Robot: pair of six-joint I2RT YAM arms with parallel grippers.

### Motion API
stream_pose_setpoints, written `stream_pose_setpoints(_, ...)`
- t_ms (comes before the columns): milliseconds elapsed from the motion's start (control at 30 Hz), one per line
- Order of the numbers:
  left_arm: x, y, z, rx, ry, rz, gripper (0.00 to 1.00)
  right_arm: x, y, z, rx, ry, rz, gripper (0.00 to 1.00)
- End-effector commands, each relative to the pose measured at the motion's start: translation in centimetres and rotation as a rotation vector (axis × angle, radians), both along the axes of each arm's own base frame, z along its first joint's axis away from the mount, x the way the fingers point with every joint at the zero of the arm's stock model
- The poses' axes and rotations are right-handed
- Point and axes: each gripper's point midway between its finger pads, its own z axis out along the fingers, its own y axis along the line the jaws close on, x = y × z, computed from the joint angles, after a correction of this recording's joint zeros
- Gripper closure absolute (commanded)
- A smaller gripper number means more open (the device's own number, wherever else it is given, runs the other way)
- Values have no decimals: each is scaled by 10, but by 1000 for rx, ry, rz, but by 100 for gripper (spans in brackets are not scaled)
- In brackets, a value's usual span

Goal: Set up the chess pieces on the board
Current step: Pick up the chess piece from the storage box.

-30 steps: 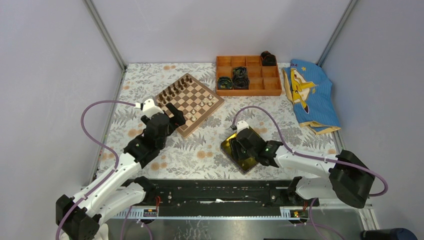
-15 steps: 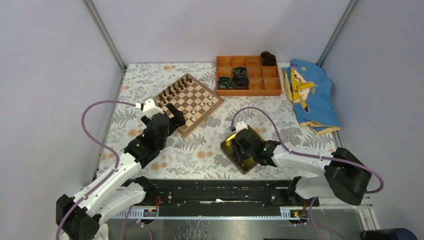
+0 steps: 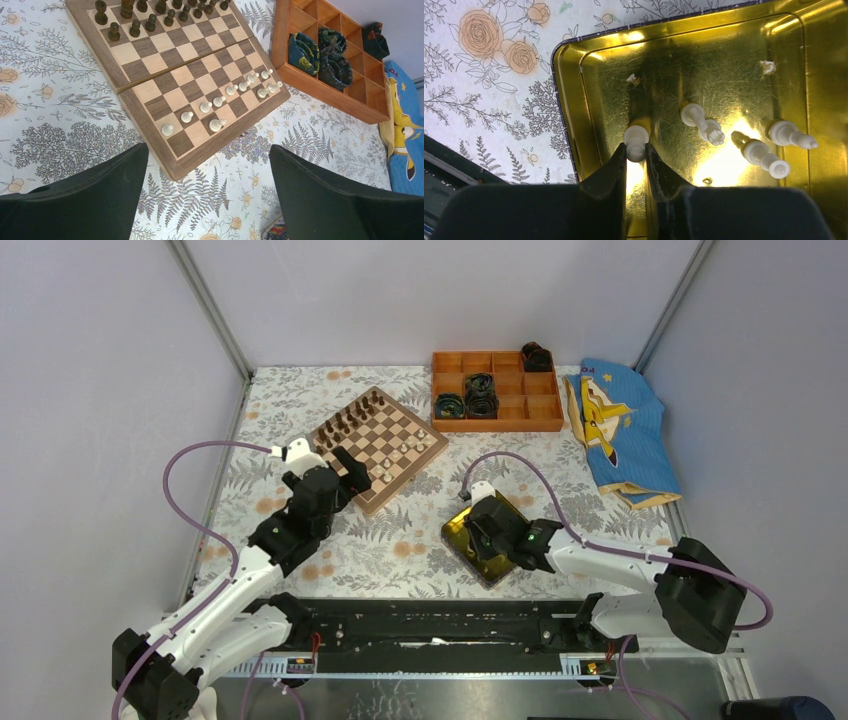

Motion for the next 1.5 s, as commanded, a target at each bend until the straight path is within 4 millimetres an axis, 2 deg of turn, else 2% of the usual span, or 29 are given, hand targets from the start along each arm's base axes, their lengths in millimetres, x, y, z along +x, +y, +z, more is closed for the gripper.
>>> stream_pose_setpoints(0, 1, 0, 4, -11, -26, 9, 1, 10, 8, 31, 27, -71, 3, 94)
stream_pose_setpoints(267, 1, 0, 6, -13, -29, 8, 1, 9, 5, 48, 27, -88, 2, 96)
stream_pose_setpoints(667, 1, 0, 8, -15, -34, 8, 1, 16, 8, 87, 23, -138, 16, 98)
stream_pose_setpoints(833, 1, 0, 11, -17, -41, 10, 1, 30, 23, 99, 3, -161, 44, 99)
stream_pose_setpoints(1067, 0, 3, 14, -18, -49, 18, 1, 54, 55, 107, -33, -188, 96, 100)
stream_pose_setpoints(1267, -2, 5, 18, -24, -59, 22, 1, 80, 85, 115, -52, -226, 128, 100)
stream_pose_setpoints(1467, -3, 7, 23, -26, -67, 28, 1, 110, 110, 114, -47, -230, 140, 100)
